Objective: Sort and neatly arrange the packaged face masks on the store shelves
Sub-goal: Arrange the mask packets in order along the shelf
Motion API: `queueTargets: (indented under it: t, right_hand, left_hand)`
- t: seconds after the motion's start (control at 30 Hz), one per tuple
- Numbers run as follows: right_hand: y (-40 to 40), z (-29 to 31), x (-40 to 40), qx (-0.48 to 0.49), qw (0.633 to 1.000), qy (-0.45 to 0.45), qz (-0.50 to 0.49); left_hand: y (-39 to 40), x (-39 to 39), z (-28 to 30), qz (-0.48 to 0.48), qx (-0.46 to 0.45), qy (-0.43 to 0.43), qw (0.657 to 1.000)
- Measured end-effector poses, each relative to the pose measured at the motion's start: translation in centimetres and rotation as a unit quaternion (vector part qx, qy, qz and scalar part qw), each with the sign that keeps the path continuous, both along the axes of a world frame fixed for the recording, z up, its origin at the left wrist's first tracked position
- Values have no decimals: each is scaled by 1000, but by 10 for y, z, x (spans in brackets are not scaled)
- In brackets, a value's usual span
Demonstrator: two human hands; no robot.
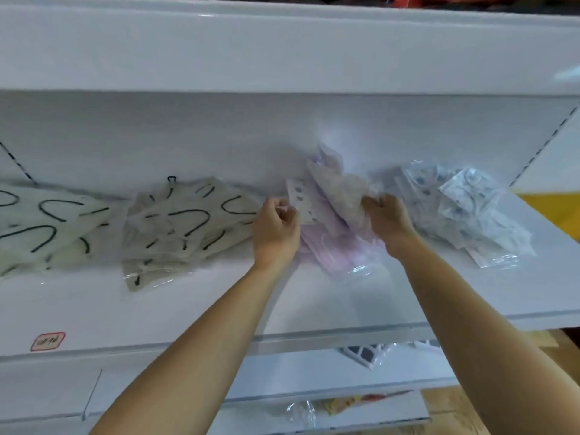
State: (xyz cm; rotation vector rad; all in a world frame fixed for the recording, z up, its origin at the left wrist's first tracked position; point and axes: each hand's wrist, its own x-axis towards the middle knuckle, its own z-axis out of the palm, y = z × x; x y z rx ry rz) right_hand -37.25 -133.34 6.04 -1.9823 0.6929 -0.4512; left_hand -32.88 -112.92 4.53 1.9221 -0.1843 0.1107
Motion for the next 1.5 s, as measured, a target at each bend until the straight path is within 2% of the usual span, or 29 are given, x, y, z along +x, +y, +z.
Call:
queueTargets:
  t: [0.13,0.23,0.33,0.47,0.57,0.67,0.77,0.9,0.97,1.03,1.1,1.17,1.27,1.4,1.5]
  right_hand:
    - [-18,-11,-2,36,999,-6,20]
    - [-25,-21,-3,102,994,-33,35]
    - [-26,-32,-3,166,985,-41,16]
    - [-26,-42,-1,223,973,-47,-20]
    - [-25,-48,-3,223,973,-41,-51]
    - [-21,-52,-3,186,977,-83,-64]
    - [-15,-52,-9,125,984,-105,-68]
    - [-2,-56,-25,-38,985,-162,-35]
    - [3,-58,-28,-130,972,-194,16]
    - [7,-60,-28,-234,940,-237,78]
    - [10,-63,-28,-288,913,-263,120]
    - [15,-65,-27,-313,906,-254,129]
    - [18,-67,-27,-297,914,-217,170]
    - [19,-67,-31,-268,922,-148,239]
    - [21,-66,-32,-275,897,-145,315]
  left_hand:
    - [-25,19,-5,10,41,103,994]
    - [-28,22,-25,61,7,115,992]
    - [-35,22,-24,61,-11,139,988]
    - [-41,16,-18,44,36,155,986]
    - [-41,16,-19,43,28,163,985]
    - [-38,11,-13,59,-17,152,986]
    - [-22,-8,-15,117,-71,113,984]
    - [8,-35,-23,146,-199,76,966]
    - [21,-42,-24,166,-246,80,952]
    - [34,-49,-21,181,-305,84,931]
    - [49,-57,-17,184,-367,97,907]
    - [64,-65,-12,171,-431,115,879]
    - [79,-76,-6,143,-496,123,847]
    - [76,-87,-1,114,-505,134,845]
    - [69,-92,-4,107,-495,149,849]
